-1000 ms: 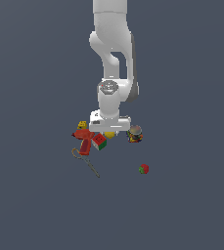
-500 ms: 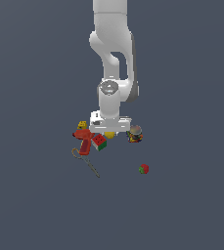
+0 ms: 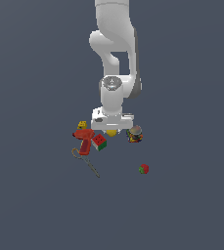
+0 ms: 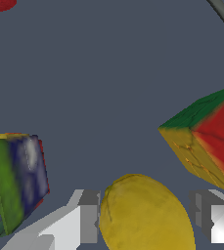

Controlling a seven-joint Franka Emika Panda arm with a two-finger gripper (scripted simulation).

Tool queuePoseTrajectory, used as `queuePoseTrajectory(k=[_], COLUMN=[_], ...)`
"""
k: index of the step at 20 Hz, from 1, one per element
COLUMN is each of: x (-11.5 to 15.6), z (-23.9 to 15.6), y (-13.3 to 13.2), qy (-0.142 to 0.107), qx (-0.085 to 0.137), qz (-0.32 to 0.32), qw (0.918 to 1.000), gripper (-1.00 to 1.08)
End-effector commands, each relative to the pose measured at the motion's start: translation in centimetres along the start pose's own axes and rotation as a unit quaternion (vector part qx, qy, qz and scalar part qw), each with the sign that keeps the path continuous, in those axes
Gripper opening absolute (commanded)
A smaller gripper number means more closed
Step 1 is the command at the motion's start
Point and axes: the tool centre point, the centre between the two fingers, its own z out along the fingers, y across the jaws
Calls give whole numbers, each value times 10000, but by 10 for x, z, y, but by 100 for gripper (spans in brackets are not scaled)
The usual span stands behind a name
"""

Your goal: Pick up a designated object from a clutter of objects.

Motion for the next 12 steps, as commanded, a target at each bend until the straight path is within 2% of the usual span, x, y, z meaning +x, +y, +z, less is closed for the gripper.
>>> queuePoseTrajectory(k=[1,12], x=[1,6], z=[-11,-91], y=[-6,-48], qy=[-1,-54], qx=[0,-8], qz=[-2,-4], qw=[10000,10000], gripper=[-100,-100])
